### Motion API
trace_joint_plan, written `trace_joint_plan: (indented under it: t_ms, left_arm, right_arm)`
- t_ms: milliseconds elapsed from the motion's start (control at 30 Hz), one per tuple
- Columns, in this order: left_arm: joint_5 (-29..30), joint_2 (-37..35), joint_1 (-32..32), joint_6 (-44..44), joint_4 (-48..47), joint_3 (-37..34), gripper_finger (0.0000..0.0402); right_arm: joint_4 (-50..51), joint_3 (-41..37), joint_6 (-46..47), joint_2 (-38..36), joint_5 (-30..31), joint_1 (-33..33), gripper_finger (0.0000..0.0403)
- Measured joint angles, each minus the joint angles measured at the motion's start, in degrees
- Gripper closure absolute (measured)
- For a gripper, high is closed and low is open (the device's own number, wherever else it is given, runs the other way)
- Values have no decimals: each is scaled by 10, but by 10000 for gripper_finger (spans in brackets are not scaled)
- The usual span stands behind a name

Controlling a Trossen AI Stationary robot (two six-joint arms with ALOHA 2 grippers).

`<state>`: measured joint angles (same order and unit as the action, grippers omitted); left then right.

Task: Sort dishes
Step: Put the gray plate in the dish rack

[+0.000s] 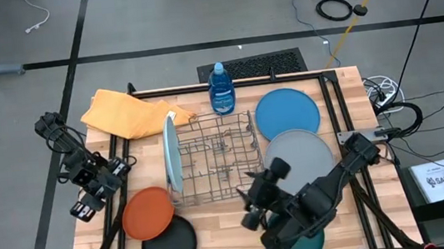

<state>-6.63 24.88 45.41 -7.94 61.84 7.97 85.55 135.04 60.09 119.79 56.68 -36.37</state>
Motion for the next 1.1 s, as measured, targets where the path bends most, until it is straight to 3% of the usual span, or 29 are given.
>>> trace_joint_plan:
  t_ms: [67, 367, 567, 900, 1100]
  left_arm:
    - [0, 0, 0, 0, 0, 0, 265]
    - [0, 0, 0, 0, 0, 0, 265]
    - [0, 0, 0, 0, -2, 0, 265]
    - [0, 0, 0, 0, 2, 0, 265]
    - [0, 0, 0, 0, 4, 0, 265]
  right_arm:
    - [46, -2, 67, 2, -54, -5, 187]
    - [43, -28, 114, -4, -211, -27, 188]
    - [44, -98, 187, -2, -340, -28, 188]
    - [43, -298, 218, -1, -361, -27, 188]
    - [-61, -376, 191, -1, -384, -4, 188]
